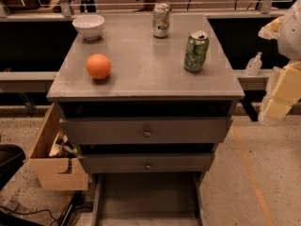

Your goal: Close bottom drawer

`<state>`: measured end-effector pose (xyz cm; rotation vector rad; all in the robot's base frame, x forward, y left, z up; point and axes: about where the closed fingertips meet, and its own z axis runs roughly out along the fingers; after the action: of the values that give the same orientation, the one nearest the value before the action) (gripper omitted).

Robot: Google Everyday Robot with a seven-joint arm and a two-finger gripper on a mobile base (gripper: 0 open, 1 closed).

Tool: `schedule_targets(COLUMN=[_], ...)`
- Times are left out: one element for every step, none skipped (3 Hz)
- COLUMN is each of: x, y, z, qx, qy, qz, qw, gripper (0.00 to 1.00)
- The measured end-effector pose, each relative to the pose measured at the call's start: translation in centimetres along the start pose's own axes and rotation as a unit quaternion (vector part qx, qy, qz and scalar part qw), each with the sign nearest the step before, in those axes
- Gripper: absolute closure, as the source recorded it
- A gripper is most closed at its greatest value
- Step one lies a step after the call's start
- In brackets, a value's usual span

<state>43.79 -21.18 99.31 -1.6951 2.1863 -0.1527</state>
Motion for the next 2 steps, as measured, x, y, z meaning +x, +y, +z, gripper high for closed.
schedule_targets(x=[0.0, -0.5], y=[0.0, 1.1], z=[0.0, 1.7], qx=[0.000, 0.004], qy=[0.000, -0.012], qz=[0.000, -0.011], qw=[1.0000, 0.9999], gripper=[0.00, 0.00])
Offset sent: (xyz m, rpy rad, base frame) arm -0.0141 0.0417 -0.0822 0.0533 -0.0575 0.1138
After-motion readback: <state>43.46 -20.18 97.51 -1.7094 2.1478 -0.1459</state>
